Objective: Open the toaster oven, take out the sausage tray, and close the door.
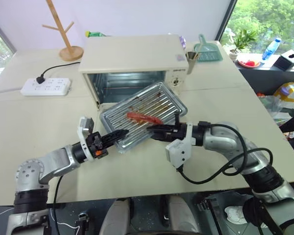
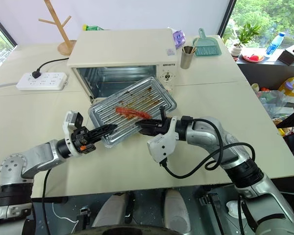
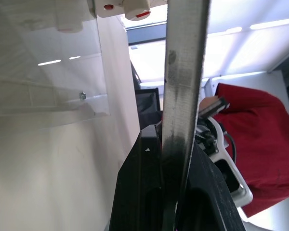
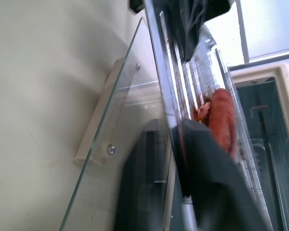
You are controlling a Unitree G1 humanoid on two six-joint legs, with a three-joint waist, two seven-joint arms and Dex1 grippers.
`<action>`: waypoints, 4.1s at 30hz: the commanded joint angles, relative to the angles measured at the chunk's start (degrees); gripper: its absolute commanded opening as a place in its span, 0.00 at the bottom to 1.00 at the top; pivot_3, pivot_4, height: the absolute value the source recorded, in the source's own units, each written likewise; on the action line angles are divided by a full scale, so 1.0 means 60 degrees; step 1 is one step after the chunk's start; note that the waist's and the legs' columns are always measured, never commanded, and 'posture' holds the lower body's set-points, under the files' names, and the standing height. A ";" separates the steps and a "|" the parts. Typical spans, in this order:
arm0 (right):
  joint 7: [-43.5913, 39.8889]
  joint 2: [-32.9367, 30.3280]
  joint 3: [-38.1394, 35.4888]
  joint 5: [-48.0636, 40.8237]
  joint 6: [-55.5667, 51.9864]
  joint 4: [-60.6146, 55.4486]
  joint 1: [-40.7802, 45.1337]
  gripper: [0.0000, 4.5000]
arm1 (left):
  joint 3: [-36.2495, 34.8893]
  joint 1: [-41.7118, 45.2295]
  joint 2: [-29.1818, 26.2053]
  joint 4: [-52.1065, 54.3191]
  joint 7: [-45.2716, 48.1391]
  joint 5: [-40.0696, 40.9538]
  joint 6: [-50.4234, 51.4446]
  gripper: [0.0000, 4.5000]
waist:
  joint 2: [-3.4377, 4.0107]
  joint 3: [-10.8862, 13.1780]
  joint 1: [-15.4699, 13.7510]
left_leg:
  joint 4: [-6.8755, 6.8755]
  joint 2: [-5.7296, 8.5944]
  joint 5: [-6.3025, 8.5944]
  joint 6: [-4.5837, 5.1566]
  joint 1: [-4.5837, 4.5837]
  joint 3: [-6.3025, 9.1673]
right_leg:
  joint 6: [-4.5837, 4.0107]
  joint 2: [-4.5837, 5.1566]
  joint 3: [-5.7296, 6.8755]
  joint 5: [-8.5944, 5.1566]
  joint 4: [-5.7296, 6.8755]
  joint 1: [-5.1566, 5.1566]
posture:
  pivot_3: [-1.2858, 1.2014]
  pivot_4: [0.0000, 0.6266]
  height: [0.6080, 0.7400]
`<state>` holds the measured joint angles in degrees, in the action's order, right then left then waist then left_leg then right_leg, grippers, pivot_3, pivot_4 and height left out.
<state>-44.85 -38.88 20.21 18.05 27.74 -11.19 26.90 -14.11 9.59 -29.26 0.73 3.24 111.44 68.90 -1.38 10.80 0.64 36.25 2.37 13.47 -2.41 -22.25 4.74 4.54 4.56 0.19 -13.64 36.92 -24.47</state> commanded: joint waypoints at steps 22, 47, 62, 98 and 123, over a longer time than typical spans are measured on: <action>0.0218 -0.0362 -0.2080 -0.2390 -0.1654 0.0129 -0.2025 0.80 | -0.3774 -0.4875 -0.0179 0.3319 0.1085 0.0259 -0.1374 0.00 | 0.0001 0.0000 -0.0007 | -0.0017 -0.0023 0.0005 0.0007 -0.0008 -0.0006 | -0.0027 0.0009 -0.0001 -0.0007 -0.0102 0.0027 | 0.52 0.24 1.00; 0.0006 0.0519 -0.0882 -0.1447 -0.0066 0.4151 -0.0699 0.05 | -0.5602 -0.7928 0.3352 0.4799 0.0756 0.0259 -0.5487 0.00 | -0.0017 -0.0007 -0.0016 | -0.0003 -0.0020 0.0024 0.0038 -0.0014 -0.0040 | -0.0031 -0.0003 0.0004 -0.0004 -0.0151 0.0060 | 0.52 0.24 1.00; 0.0311 0.1182 -0.1528 -0.2101 -0.0882 0.2917 0.0229 0.05 | -0.5889 -0.7545 0.2599 0.3339 0.0943 0.0259 -0.4544 0.00 | -0.0023 -0.0009 0.0012 | -0.0004 -0.0023 0.0026 0.0040 -0.0013 -0.0021 | -0.0031 -0.0010 0.0008 -0.0004 -0.0150 0.0057 | 0.52 0.24 1.00; -0.2389 -0.2035 -0.5010 -0.7962 -0.7914 -0.3639 -0.4704 0.99 | -0.1554 -0.4289 -0.2872 0.0892 0.2320 -0.0010 0.0227 0.00 | -0.0021 -0.0010 -0.0255 | -0.0026 -0.0030 0.0036 0.0049 -0.0032 -0.0010 | -0.0030 0.0021 0.0014 -0.0007 -0.0169 0.0031 | 0.52 0.24 1.00; -0.1222 -0.1923 -0.6439 -0.8226 -0.8731 -0.4964 -0.6863 0.99 | 0.2750 0.3603 -0.1535 -0.3686 0.7379 -0.7420 0.2464 0.00 | -0.0024 -0.0009 -0.0247 | -0.0020 -0.0017 0.0043 0.0065 -0.0040 -0.0028 | -0.0022 0.0017 0.0018 -0.0003 -0.0170 0.0029 | 0.52 0.24 1.00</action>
<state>-52.77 -50.80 -16.93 -31.09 -25.01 -38.79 -14.27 2.22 29.89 -38.84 -20.85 45.66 68.51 83.59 -1.52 10.75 -0.84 36.14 2.27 13.73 -2.02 -22.50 4.59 4.41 4.66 0.30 -13.65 35.90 -24.30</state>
